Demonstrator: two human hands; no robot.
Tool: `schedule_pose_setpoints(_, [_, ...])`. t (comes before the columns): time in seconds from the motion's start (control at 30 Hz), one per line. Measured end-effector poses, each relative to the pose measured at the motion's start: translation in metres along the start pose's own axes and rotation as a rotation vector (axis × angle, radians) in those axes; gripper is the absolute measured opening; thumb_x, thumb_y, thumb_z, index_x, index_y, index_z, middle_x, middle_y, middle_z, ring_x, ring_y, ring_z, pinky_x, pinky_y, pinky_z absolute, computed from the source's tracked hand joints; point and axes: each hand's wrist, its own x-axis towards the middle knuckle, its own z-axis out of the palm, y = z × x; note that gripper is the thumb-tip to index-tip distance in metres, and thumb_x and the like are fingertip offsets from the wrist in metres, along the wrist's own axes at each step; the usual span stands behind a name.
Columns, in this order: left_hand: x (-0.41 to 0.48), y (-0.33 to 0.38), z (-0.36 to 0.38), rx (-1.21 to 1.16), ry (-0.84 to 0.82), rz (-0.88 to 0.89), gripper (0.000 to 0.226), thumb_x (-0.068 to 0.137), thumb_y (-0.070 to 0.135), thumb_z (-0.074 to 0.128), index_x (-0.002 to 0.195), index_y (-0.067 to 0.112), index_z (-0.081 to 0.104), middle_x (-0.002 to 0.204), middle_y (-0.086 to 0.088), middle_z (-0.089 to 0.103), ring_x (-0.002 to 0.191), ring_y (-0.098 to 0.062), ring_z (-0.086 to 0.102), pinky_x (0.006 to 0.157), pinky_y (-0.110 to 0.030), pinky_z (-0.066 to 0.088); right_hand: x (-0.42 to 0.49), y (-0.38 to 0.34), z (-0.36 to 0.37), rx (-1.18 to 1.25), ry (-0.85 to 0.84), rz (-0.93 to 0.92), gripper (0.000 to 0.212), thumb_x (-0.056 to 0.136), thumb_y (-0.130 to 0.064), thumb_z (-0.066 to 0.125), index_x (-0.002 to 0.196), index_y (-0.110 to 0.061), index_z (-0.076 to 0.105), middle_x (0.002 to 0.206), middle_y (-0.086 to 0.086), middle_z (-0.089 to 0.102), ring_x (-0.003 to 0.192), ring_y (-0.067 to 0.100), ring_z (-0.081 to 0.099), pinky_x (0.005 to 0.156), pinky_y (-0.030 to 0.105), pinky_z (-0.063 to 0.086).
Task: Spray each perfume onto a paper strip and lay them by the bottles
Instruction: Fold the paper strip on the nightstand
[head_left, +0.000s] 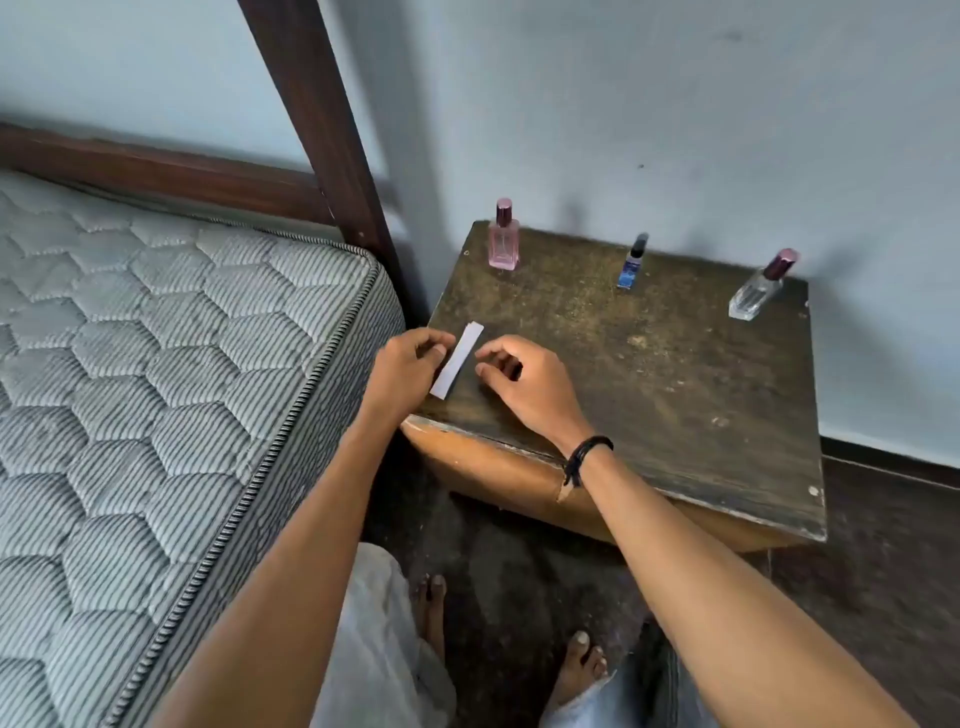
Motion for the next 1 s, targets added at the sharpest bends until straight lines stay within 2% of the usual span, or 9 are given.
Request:
schedule_pose_setpoints(0.1, [-0.027, 0.006, 0.000, 0.033, -0.036, 0.012, 0.028, 0.098, 0.008, 0.056, 0.120, 0.015, 0.071, 0.120, -0.001, 0.071, 0.116, -0.018, 0.063, 0.103, -0.034, 0.048, -0.007, -0.005, -0.005, -0.020, -0.017, 0.028, 0.014, 0.090, -0.022, 0.074, 0.103, -0.025, 0.074, 0.091, -0.010, 0.071, 0.078, 0.009, 0.063, 0.076, 0.032, 0.054])
schedule_pose_setpoints(0.2, [-0.047, 0.012, 0.001, 0.085, -0.048, -0.033, 0.032, 0.098, 0.008, 0.056, 0.129, 0.012, 0.066, 0.130, -0.002, 0.065, 0.121, -0.017, 0.060, 0.095, -0.020, 0.041, -0.008, -0.014, -0.006, -0.070, -0.053, 0.031, 0.017, 0.090, -0.021, 0.074, 0.106, -0.022, 0.075, 0.095, -0.005, 0.073, 0.082, 0.012, 0.063, 0.079, 0.036, 0.054])
schedule_pose_setpoints(0.27, [-0.055, 0.017, -0.004, 0.078, -0.059, -0.046, 0.035, 0.097, 0.007, 0.056, 0.130, 0.012, 0.065, 0.132, -0.003, 0.065, 0.121, -0.017, 0.060, 0.096, -0.022, 0.042, -0.009, -0.018, -0.009, -0.096, -0.069, 0.022, 0.019, 0.090, -0.021, 0.072, 0.109, -0.021, 0.075, 0.100, -0.003, 0.073, 0.087, 0.014, 0.064, 0.081, 0.036, 0.054])
schedule_pose_setpoints(0.37, [-0.055, 0.017, -0.009, 0.082, -0.090, -0.082, 0.034, 0.095, 0.006, 0.056, 0.127, 0.014, 0.066, 0.126, -0.002, 0.069, 0.118, -0.016, 0.063, 0.107, -0.036, 0.048, -0.007, -0.018, -0.009, -0.115, -0.073, 0.031, 0.021, 0.091, -0.022, 0.071, 0.111, -0.021, 0.074, 0.104, -0.002, 0.073, 0.090, 0.016, 0.064, 0.083, 0.035, 0.053])
schedule_pose_setpoints(0.5, [-0.038, 0.006, -0.016, 0.065, -0.103, -0.100, 0.030, 0.091, 0.013, 0.056, 0.114, 0.028, 0.068, 0.112, 0.001, 0.073, 0.109, -0.017, 0.066, 0.103, -0.046, 0.051, -0.001, -0.014, -0.007, -0.126, -0.050, 0.068, 0.017, 0.092, -0.024, 0.070, 0.108, -0.024, 0.074, 0.100, -0.004, 0.073, 0.087, 0.016, 0.064, 0.079, 0.033, 0.052])
schedule_pose_setpoints(0.73, [-0.006, 0.004, -0.019, -0.005, -0.093, -0.165, 0.027, 0.095, 0.010, 0.049, 0.092, 0.030, 0.068, 0.083, 0.005, 0.075, 0.072, -0.014, 0.075, 0.094, -0.043, 0.056, 0.003, -0.007, -0.001, -0.139, -0.002, 0.082, 0.006, 0.093, -0.024, 0.070, 0.098, -0.023, 0.073, 0.084, -0.007, 0.069, 0.074, 0.004, 0.059, 0.065, 0.019, 0.041])
schedule_pose_setpoints(0.8, [-0.003, 0.003, -0.017, 0.009, -0.105, -0.153, 0.024, 0.097, 0.012, 0.049, 0.093, 0.028, 0.068, 0.082, 0.005, 0.075, 0.069, -0.013, 0.075, 0.091, -0.038, 0.056, 0.004, -0.005, 0.002, -0.153, 0.001, 0.091, 0.005, 0.093, -0.025, 0.071, 0.098, -0.024, 0.073, 0.083, -0.009, 0.068, 0.074, 0.003, 0.059, 0.065, 0.017, 0.042])
schedule_pose_setpoints(0.9, [-0.003, 0.004, -0.017, 0.014, -0.107, -0.132, 0.024, 0.099, 0.016, 0.049, 0.092, 0.030, 0.066, 0.083, 0.007, 0.074, 0.068, -0.012, 0.075, 0.085, -0.032, 0.054, 0.006, -0.004, 0.003, -0.176, 0.012, 0.090, 0.007, 0.092, -0.025, 0.074, 0.100, -0.025, 0.073, 0.084, -0.012, 0.067, 0.075, 0.004, 0.060, 0.068, 0.022, 0.047])
schedule_pose_setpoints(1.0, [-0.005, 0.000, -0.019, -0.019, -0.106, -0.121, 0.022, 0.099, 0.016, 0.049, 0.097, 0.028, 0.067, 0.085, 0.008, 0.074, 0.069, -0.009, 0.074, 0.083, -0.030, 0.053, 0.004, -0.005, 0.006, -0.199, 0.013, 0.093, 0.012, 0.092, -0.023, 0.075, 0.104, -0.026, 0.072, 0.082, -0.014, 0.064, 0.074, 0.004, 0.058, 0.068, 0.024, 0.046])
